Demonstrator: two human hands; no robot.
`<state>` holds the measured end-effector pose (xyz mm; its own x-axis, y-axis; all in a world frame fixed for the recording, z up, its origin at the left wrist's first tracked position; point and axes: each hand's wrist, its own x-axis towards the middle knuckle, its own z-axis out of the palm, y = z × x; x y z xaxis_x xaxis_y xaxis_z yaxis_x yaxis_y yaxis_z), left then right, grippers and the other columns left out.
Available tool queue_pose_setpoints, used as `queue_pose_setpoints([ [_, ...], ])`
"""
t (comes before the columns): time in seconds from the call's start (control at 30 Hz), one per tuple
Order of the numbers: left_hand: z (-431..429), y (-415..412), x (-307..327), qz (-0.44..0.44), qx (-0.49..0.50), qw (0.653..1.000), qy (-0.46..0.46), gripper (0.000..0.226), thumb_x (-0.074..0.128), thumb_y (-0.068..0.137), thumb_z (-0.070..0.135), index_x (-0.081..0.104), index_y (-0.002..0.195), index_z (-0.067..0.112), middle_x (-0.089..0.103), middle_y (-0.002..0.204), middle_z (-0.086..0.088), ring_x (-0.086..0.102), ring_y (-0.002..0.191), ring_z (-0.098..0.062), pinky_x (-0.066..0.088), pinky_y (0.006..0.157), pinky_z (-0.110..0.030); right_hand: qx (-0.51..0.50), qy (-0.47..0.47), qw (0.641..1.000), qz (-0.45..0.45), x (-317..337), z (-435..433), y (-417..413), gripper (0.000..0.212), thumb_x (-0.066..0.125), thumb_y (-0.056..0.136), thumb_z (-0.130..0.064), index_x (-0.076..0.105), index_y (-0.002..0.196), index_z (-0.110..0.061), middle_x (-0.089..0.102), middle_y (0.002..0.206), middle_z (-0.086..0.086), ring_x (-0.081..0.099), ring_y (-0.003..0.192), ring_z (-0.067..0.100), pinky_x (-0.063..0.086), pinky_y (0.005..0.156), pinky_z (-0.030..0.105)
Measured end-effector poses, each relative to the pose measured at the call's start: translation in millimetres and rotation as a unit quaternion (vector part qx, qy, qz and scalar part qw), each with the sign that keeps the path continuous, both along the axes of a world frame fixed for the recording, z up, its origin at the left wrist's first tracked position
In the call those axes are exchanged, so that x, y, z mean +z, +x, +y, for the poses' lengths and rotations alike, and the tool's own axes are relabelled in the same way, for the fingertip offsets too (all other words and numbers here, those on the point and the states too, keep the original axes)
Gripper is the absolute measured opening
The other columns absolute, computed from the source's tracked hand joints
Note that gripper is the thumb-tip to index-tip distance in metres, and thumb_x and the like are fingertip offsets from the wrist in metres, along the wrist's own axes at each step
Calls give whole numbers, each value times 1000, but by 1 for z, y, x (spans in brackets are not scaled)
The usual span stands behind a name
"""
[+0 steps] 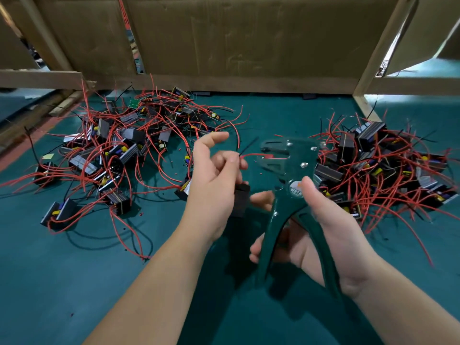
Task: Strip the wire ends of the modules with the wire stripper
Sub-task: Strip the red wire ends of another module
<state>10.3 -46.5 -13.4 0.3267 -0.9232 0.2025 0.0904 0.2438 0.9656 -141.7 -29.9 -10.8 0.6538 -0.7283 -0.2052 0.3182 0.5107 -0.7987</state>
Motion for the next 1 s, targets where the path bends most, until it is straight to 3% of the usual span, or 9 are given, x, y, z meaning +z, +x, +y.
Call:
queue_pose_setpoints([
  [0.13, 1, 2, 9, 198, -51, 978, 37, 37, 41, 99, 0, 45, 117, 32, 58, 68, 6, 50, 46, -8, 36, 36, -16, 89, -51, 995, 0, -5, 5, 2, 68, 75, 68, -55, 65, 120, -13, 66, 87, 18, 64, 70, 35, 53, 73, 51],
  [0.23, 2, -1, 10, 231, -66, 969, 67, 30, 45, 98, 6, 48, 114, 31, 64, 66, 4, 56, 42, -9, 39, 35, -16, 72, -61, 995, 21, -7, 6, 3, 68, 82, 67, -42, 60, 116, -1, 61, 92, 28, 64, 69, 36, 51, 73, 54],
  [0.33, 1, 4, 8, 124, -19, 991, 42, 31, 38, 100, 0, 45, 116, 26, 70, 81, 2, 66, 71, -11, 54, 59, -24, 4, -67, 998, 11, -7, 4, 4, 66, 88, 58, -40, 66, 111, -8, 63, 86, 23, 64, 67, 37, 53, 70, 55],
  [0.4, -1, 17, 6, -73, 66, 995, 29, 36, 34, 99, -4, 41, 123, 22, 68, 97, 1, 62, 96, -12, 50, 88, -27, -93, -76, 993, -15, -3, 0, 5, 52, 89, 55, -36, 72, 100, -18, 66, 86, 14, 65, 66, 36, 55, 66, 54],
  [0.47, -3, 33, 3, -273, 140, 950, 60, 48, 36, 92, -9, 39, 132, 17, 58, 114, -3, 52, 112, -18, 39, 101, -34, -188, -66, 979, -29, 1, -7, 2, 31, 80, 63, -29, 69, 90, -18, 66, 82, 9, 65, 67, 36, 56, 64, 50],
  [0.53, -4, 47, 0, -374, 205, 897, 115, 58, 40, 81, -11, 43, 132, 16, 51, 125, -7, 43, 117, -26, 31, 101, -35, -236, -26, 971, -25, 4, -14, -4, 24, 69, 68, -25, 60, 87, -13, 60, 84, 12, 66, 69, 39, 56, 63, 48],
  [0.67, -2, 60, 4, -395, 275, 864, 145, 56, 45, 70, -9, 50, 119, 16, 49, 122, -8, 42, 112, -30, 35, 97, -45, -246, 47, 968, 1, 8, -18, -11, 31, 64, 66, -30, 57, 89, -10, 56, 92, 22, 67, 68, 38, 58, 60, 45],
  [0.87, 1, 66, 10, -327, 374, 868, 6, 55, 33, 63, -16, 46, 111, 8, 36, 106, -2, 45, 97, -31, 42, 85, -43, -260, -9, 966, -8, 7, -13, -12, 43, 65, 67, -26, 50, 103, -8, 43, 83, 17, 67, 71, 45, 57, 63, 46],
  [1.0, -6, 68, -5, -345, 260, 887, 165, 21, 53, 82, 9, 49, 103, 13, 52, 102, -4, 52, 92, -25, 40, 78, -34, -236, -3, 972, -2, 9, -9, -12, 45, 70, 60, -28, 48, 95, -9, 38, 80, 15, 67, 70, 46, 57, 63, 46],
])
